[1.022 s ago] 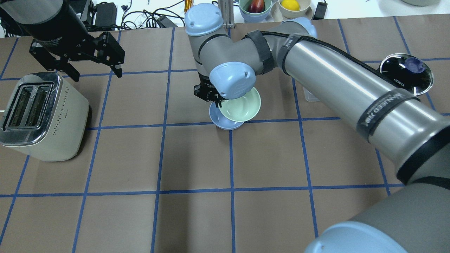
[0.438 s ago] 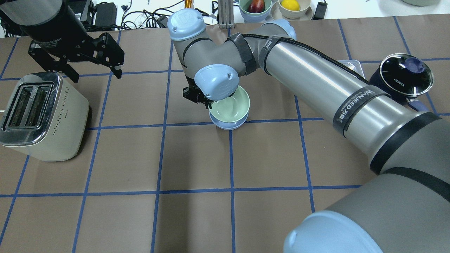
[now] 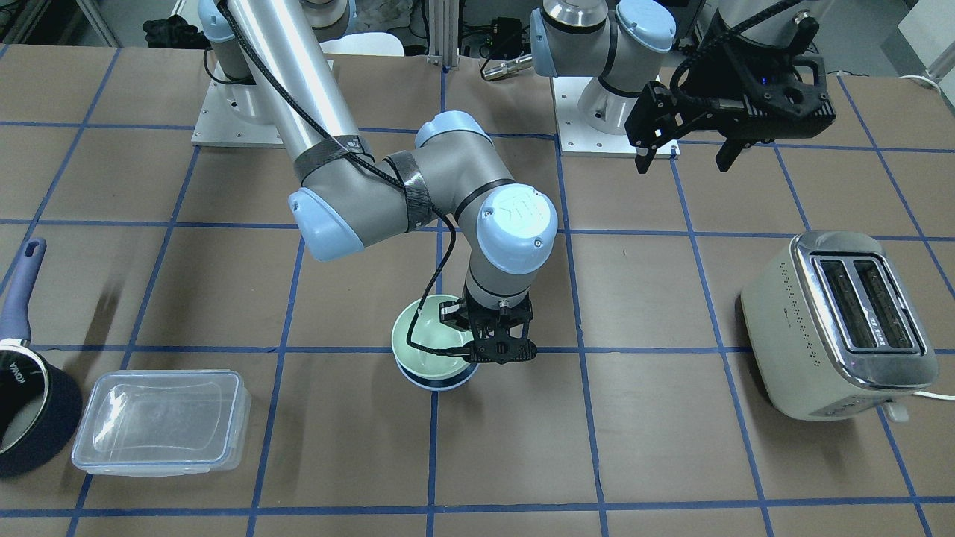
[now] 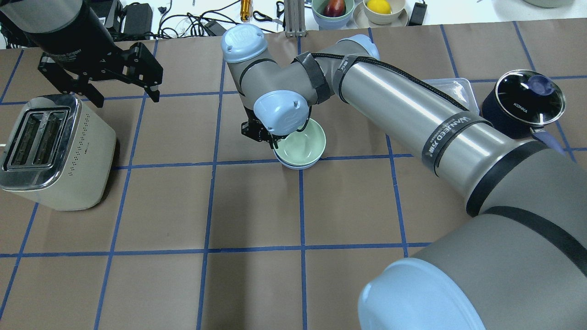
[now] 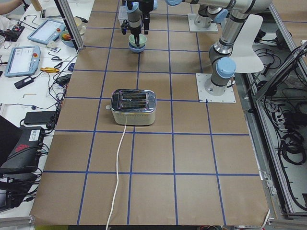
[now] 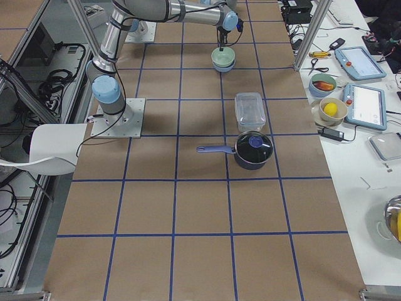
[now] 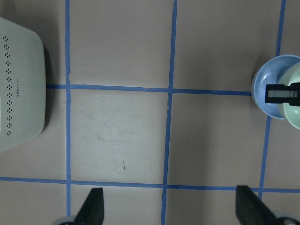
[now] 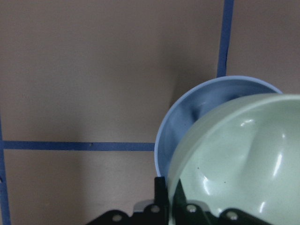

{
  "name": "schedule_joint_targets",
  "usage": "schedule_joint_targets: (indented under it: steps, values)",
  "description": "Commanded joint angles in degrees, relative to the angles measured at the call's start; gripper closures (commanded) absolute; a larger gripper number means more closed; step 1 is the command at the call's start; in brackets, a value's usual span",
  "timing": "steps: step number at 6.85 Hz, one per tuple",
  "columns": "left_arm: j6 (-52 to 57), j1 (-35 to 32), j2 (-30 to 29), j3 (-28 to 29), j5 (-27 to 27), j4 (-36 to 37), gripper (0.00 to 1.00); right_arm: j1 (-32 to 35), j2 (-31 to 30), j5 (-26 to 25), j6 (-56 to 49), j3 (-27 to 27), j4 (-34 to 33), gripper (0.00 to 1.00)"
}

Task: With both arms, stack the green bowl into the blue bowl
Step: 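Lower the green bowl into the light blue bowl and open the right gripper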

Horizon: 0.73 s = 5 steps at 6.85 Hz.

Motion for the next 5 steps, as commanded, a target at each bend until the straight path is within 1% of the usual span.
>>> schedule_joint_targets:
  steps: [1,2,3,4,5]
  values:
    - [0.0,0.0,0.1,-0.1,-0.1,0.0,0.00,-0.1,0.9,0.1,-1.1,-0.2,0.1,0.13]
    - [0.1,0.0,0.1,-0.1,-0.1,0.0,0.00,-0.5,0.5,0.1,-1.0,-0.3,0.2,0.00]
    - [0.0,0.0,0.0,-0.1,-0.1,0.0,0.00,-0.9,-0.5,0.1,-1.2,-1.3,2.3,0.00]
    - [0.1,0.0,0.1,-0.1,-0.1,0.0,0.00,-2.2,-3.6,0.1,-1.5,-2.3,8.3,0.00]
    - [0.0,0.0,0.0,-0.1,-0.1,0.0,0.00,-5.1,-8.7,0.1,-5.0,-1.6,14.0,0.00]
